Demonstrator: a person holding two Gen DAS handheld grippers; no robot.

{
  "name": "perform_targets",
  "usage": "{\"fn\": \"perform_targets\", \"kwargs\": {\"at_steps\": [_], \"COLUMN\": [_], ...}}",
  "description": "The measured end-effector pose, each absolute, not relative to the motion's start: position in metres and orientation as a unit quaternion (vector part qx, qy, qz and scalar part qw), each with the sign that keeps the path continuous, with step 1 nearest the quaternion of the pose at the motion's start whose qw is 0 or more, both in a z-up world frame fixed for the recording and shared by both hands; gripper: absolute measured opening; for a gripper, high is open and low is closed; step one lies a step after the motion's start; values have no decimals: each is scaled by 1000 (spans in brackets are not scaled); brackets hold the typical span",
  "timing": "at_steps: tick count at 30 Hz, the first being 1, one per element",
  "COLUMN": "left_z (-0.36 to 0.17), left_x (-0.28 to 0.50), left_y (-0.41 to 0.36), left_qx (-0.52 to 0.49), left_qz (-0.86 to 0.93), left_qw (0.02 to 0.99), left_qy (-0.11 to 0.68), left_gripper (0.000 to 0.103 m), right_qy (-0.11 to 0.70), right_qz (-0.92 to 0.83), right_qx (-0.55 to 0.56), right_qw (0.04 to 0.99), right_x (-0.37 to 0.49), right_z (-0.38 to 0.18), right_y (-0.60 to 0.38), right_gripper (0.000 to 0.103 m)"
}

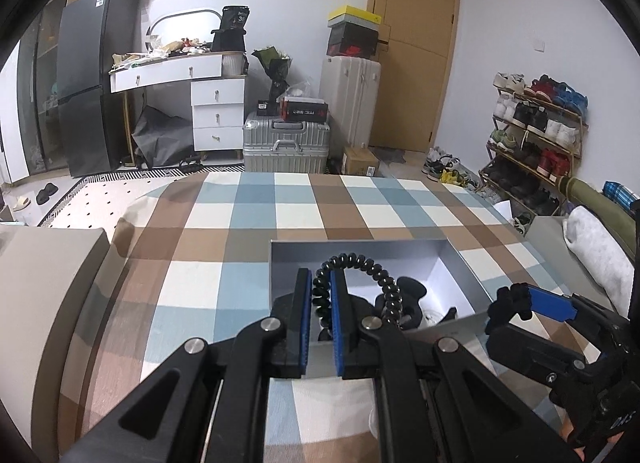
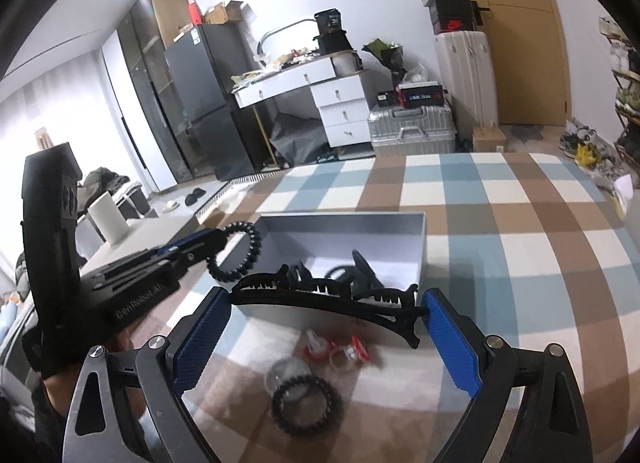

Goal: Organize jewelry
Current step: 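Carry the hair tie and long clip into the grey box and open both tools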

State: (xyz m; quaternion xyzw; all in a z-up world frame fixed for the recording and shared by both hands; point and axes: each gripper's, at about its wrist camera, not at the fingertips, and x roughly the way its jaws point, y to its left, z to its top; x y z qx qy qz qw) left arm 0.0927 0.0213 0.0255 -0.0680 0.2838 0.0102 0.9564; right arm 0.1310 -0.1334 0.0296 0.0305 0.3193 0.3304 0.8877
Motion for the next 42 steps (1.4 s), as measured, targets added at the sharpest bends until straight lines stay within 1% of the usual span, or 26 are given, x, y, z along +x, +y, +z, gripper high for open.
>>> {"fn": "perform_targets", "kwargs": {"at_steps": [6, 18, 42], "left_z": [19, 15, 8], "left_x": [98, 103, 109], "left_y": [24, 25, 23], "left_qx": [-74, -85, -74], "left_qz": [15, 27, 37], "left_qw": [956, 954, 950], "left_qy": [283, 287, 301], "left_gripper": [4, 4, 5], "right_qy": [314, 329, 328], "right_qz": [331, 315, 303], "right_qx": [34, 29, 24], "right_qw": [889, 890, 894], "right_x": [143, 157, 167], "right_z": [29, 17, 15], "right_y": [-127, -120, -115], "right_gripper": [96, 96, 97]}}
